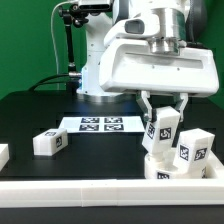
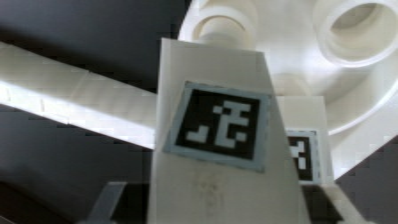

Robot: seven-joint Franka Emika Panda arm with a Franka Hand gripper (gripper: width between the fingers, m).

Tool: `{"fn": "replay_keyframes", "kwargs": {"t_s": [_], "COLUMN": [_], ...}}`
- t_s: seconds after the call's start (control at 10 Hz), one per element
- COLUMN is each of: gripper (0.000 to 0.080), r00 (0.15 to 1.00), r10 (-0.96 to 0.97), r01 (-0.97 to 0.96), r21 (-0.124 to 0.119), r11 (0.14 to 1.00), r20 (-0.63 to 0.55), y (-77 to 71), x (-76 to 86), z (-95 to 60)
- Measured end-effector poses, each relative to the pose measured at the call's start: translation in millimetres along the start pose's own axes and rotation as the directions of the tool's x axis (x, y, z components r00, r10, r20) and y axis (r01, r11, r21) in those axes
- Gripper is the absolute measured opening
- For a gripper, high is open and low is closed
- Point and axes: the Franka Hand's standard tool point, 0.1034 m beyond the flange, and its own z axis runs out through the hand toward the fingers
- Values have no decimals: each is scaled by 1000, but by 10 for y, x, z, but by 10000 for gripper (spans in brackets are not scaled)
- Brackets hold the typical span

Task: Assemble stool

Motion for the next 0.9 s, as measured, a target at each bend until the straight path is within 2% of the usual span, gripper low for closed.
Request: {"fn": "replay_keyframes", "kwargs": {"t_s": [0.4,0.9], "gripper": [328,333], "r00": [1000,999], "r10": [-1,-8], "r01": [1,7], "r21": [0,-12], "r11": [1000,1000], "r20": [9,-39], "y": [-15,-10], "x": [-89,-55], "z": [63,88]}}
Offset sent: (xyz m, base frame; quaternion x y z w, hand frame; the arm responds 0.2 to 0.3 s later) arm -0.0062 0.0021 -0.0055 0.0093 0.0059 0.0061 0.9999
